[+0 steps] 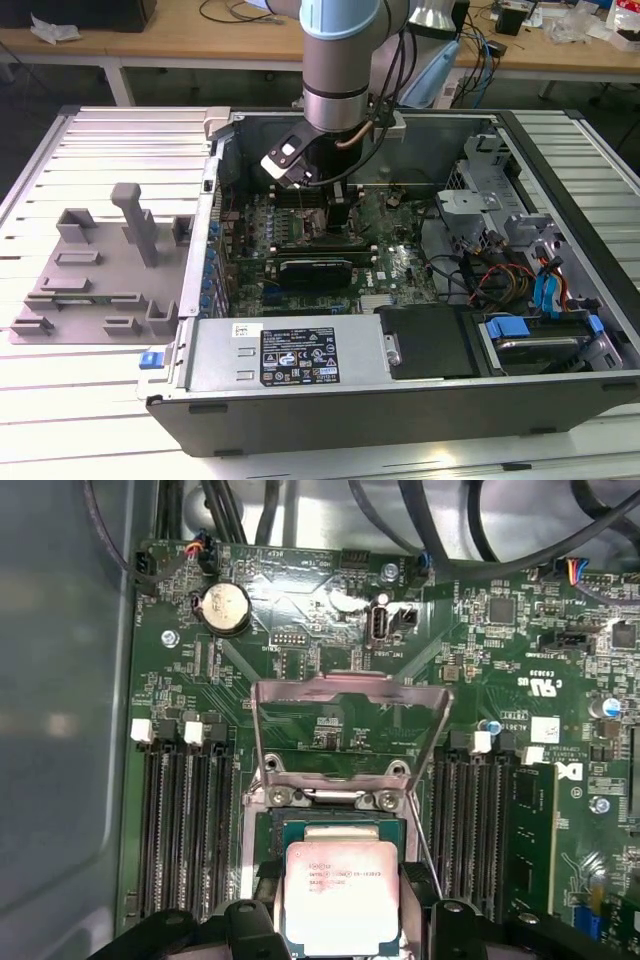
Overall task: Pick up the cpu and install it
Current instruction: 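Place the cpu into insertion slot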
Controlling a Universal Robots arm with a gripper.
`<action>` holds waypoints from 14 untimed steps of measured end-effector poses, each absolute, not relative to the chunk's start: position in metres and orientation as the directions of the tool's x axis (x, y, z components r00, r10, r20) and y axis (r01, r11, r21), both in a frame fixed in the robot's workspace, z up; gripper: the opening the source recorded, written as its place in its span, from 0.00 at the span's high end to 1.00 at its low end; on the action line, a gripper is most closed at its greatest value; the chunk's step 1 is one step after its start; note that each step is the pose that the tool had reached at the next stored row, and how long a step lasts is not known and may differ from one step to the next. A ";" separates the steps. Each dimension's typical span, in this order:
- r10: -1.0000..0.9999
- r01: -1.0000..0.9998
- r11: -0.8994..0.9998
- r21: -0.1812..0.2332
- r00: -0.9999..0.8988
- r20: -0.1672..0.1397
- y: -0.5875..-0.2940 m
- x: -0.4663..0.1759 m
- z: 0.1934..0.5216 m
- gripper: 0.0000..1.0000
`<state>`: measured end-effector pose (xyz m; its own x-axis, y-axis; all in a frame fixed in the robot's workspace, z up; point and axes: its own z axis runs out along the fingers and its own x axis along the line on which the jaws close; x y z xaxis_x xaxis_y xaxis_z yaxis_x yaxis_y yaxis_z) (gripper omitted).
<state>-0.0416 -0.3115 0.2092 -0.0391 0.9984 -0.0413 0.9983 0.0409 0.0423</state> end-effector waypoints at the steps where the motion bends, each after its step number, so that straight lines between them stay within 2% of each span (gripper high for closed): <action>1: 0.998 0.998 0.041 0.042 -0.039 -0.041 -0.312 -0.042 0.208 0.45; 14: 0.999 0.999 0.000 0.043 0.001 -0.041 -0.310 -0.043 0.200 0.45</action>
<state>-0.0432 -0.3098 0.2002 0.0014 0.9991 -0.0413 0.9991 0.0004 0.0426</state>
